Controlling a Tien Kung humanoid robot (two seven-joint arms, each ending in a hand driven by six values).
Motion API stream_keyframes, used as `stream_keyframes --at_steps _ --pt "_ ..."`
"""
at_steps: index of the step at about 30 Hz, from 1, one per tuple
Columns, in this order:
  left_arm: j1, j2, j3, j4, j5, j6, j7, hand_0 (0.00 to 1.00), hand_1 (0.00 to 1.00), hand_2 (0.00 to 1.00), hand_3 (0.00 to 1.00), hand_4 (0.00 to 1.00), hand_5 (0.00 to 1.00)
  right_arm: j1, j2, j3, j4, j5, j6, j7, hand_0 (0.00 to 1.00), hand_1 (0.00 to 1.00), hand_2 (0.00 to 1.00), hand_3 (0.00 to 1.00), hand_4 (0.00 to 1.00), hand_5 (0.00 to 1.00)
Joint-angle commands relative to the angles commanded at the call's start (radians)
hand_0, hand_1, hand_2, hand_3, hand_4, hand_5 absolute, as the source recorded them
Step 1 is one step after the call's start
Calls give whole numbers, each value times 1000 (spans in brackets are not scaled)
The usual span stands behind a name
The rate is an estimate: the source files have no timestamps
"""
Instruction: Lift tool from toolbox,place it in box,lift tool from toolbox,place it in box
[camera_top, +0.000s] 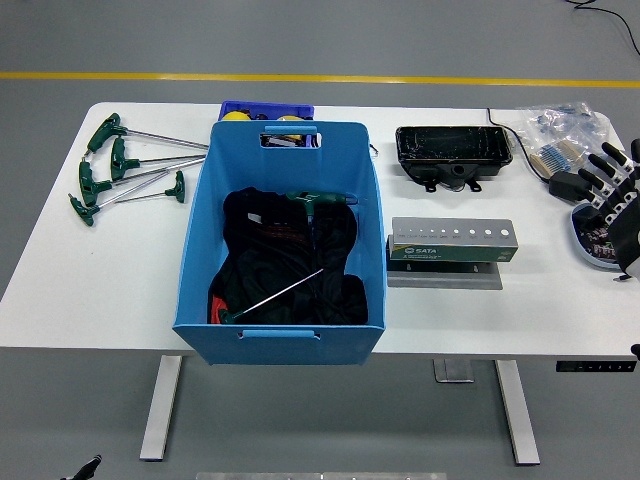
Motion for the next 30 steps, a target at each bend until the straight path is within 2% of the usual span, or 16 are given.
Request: stream_keyframes --at_steps 30 --pt "2 3 7 0 4 -3 -2 769 791 808 721 708 584 7 -2 -12 -17 4 -13 -4 825 823 877 864 998 927"
